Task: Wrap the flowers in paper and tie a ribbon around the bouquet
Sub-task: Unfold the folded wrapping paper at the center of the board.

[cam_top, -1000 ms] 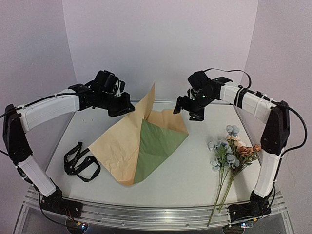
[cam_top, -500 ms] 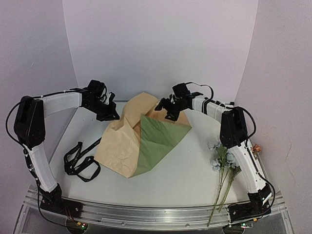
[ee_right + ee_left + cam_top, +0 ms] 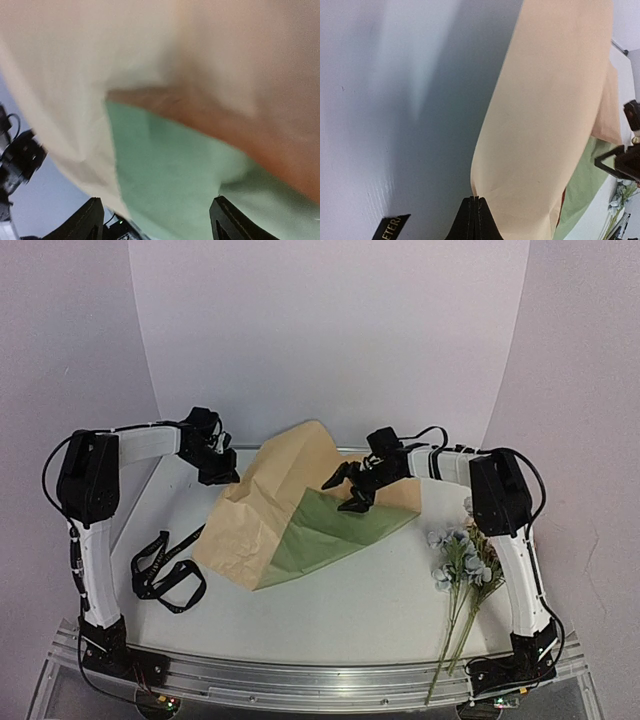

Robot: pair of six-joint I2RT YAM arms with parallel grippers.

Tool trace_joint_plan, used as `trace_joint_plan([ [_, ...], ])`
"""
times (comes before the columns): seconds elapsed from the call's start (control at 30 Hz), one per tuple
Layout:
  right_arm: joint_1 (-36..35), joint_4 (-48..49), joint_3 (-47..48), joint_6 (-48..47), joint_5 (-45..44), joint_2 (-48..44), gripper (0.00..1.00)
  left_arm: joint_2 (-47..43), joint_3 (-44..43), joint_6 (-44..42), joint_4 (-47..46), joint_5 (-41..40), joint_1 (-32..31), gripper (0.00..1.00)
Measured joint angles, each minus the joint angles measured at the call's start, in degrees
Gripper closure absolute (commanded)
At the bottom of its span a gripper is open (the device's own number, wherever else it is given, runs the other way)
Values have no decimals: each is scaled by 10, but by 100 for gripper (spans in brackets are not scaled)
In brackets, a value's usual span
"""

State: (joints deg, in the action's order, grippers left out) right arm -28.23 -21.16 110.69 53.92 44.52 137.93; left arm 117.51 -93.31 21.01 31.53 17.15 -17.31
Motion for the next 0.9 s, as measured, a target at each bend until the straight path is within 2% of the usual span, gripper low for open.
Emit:
trace_joint_plan([
  [0.17, -5, 46, -50, 16, 66, -39, 26, 51, -34, 2, 4, -9, 10, 100],
  [0.33, -7, 61, -132, 5, 73, -83, 27, 103, -108, -2, 28, -12, 12, 100],
  [0.5, -13, 33, -243, -51, -2, -158, 22, 158, -213, -34, 64, -19, 20, 100],
  [0.63, -16, -13, -328, -121, -111, -267, 12, 201, -294, -66, 94, -17, 29, 92],
  [0.67, -15, -26, -335, -139, -133, -291, 12, 211, -314, -71, 102, -17, 30, 88],
  [0.7, -14, -38, -337, -158, -151, -311, 11, 221, -334, -76, 111, -17, 32, 81],
  [0.73, -10, -42, -332, -172, -159, -321, 11, 229, -347, -79, 115, -18, 33, 68],
  [0.77, -3, -44, -322, -183, -163, -324, 10, 234, -358, -82, 120, -18, 34, 60],
  [0.9, 29, -42, -267, -218, -161, -282, 6, 238, -364, -87, 129, -26, 34, 40],
])
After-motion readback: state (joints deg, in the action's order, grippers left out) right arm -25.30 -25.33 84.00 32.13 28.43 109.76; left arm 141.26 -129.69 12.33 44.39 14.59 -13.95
